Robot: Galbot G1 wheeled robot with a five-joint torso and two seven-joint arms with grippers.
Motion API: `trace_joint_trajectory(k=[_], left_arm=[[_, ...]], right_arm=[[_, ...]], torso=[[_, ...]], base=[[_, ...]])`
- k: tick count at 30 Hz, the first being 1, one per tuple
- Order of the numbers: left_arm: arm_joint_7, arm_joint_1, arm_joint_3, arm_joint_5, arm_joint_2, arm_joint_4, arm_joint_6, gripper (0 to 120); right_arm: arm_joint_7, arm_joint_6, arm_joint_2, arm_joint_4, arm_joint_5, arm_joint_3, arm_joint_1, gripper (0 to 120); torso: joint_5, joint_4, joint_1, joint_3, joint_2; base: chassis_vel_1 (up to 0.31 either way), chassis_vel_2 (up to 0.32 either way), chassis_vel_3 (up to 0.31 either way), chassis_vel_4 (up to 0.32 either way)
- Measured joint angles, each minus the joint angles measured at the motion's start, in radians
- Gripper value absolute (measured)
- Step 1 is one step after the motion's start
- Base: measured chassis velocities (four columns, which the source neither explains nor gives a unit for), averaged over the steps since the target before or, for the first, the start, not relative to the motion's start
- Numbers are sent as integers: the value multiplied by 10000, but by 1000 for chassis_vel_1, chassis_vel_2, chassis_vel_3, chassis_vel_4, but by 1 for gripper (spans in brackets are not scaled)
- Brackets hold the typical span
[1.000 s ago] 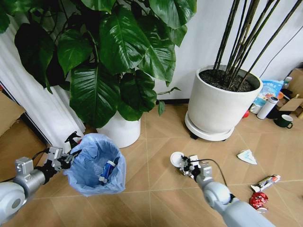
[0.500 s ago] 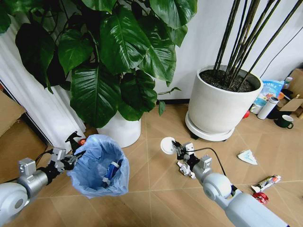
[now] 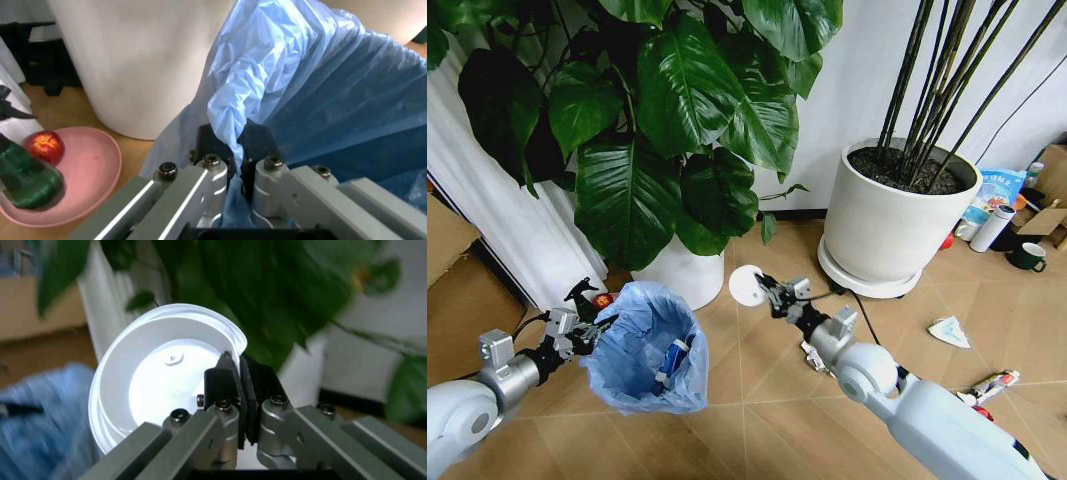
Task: Pick up the trash bin and place the garbage on the floor into it.
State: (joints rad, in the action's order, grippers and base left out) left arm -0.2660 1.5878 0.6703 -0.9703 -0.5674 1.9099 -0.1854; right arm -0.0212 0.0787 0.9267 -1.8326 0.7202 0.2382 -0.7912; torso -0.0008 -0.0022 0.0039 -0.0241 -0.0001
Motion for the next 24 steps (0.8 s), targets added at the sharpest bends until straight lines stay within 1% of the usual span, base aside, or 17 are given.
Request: trace_joint_trajectory(k=[2,4,7,10,13,14,16,18,22,23,24], left_arm=[[-32,13,0,1,-42,-6,17,0],[-35,9,0,2,-53,-17,25,0],[-58,-15,-6,-8,-72,-40,45,0],[-70,-32,-4,-39,-68,-41,50,0],[-116,-44,37,-97,-35,-44,63,0],[-116,-44,37,-97,-35,-44,63,0],[-140,-43,44,-109,-46,-40,65,0],[-154,-41,46,-110,-55,-31,67,0],[-172,-35,119,-138,-62,0,68,0],[-172,-35,119,-138,-62,0,68,0],[-172,-16,145,-155,-62,15,68,0]], right_arm=[[63,34,112,-16,232,354,535,0],[76,52,150,-16,286,447,667,0],[202,152,368,11,596,1001,1236,0],[276,224,443,56,714,1268,1453,0],[455,394,700,301,958,1965,1987,0],[455,394,700,301,958,1965,1987,0],[526,446,972,515,1046,2332,2213,0],[560,471,1103,615,1049,2474,2283,0],[619,555,1890,1102,941,3063,2419,0],[619,555,1890,1102,941,3063,2419,0],[622,558,2099,1210,904,3149,2426,0]], torso=[[0,0,0,0,0],[0,0,0,0,0],[-1,0,0,0,0],[-1,-1,0,0,0],[-1,-2,0,0,0],[-1,-2,0,0,0],[-2,-1,0,0,0],[-3,-1,0,0,0],[-1,-1,0,0,0],[-1,-1,0,0,0],[0,-1,0,0,0]], base=[[0,0,0,0],[0,0,0,0],[0,0,0,0],[0,0,0,0],[0,0,0,0],[0,0,0,0],[0,0,0,0],[0,0,0,0],[0,0,0,0],[0,0,0,0],[0,0,0,0]])
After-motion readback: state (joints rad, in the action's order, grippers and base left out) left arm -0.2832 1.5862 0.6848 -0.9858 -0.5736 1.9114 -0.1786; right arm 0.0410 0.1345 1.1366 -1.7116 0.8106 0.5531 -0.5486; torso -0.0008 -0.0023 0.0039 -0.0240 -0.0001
